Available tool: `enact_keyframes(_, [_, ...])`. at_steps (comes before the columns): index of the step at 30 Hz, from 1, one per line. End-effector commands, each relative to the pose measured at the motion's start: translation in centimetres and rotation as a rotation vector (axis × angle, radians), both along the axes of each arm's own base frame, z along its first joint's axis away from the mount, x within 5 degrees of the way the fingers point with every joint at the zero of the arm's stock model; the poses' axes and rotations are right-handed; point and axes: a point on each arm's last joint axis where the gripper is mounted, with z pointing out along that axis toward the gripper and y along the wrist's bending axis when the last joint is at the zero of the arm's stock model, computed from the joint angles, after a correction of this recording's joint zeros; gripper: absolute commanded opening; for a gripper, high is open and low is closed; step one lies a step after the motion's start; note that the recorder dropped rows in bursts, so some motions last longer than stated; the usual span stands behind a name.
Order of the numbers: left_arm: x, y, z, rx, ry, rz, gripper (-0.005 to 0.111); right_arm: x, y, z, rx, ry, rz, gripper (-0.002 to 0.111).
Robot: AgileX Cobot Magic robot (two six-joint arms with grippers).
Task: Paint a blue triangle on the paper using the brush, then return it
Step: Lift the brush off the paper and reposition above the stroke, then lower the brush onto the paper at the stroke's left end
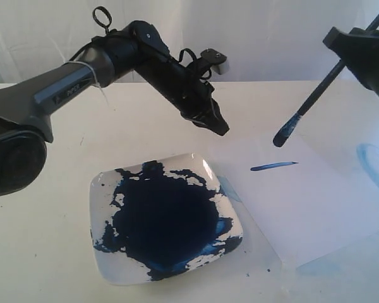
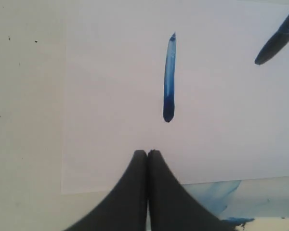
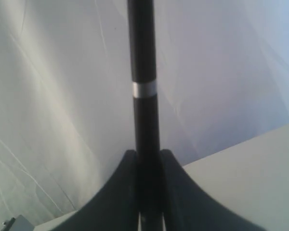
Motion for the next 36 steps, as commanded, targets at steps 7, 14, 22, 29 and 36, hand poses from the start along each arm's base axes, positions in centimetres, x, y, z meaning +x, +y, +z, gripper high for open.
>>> enact_keyframes(7, [0.5,-0.7,-1.9,-0.032,0.002,0.007,0.0,1.4,0.8,-2.3,0.023,0.021,0.023,0.0])
enact_keyframes(14, [0.5,-1.0,-3.9,-0.034,0.058,0.003,0.0,2.0,1.0,-3.6,0.07,0.052,0.017,0.0])
enact_keyframes(22, [0.8,-1.1,-4.2,-0.048,0.047,0.024,0.0,2.5,1.9,-4.4,0.04,0.005,0.103,0.0])
enact_keyframes(29, [0.4,-2.0,-4.5,-0.036,0.024,0.018,0.0,2.6,2.1,-4.9,0.029,-0.005,0.113,0.0])
enact_keyframes(36, [0.2,-2.6,-4.6,-0.037,-0.008,0.001,0.0,2.7,2.1,-5.0,0.022,-0.002,0.113,0.0])
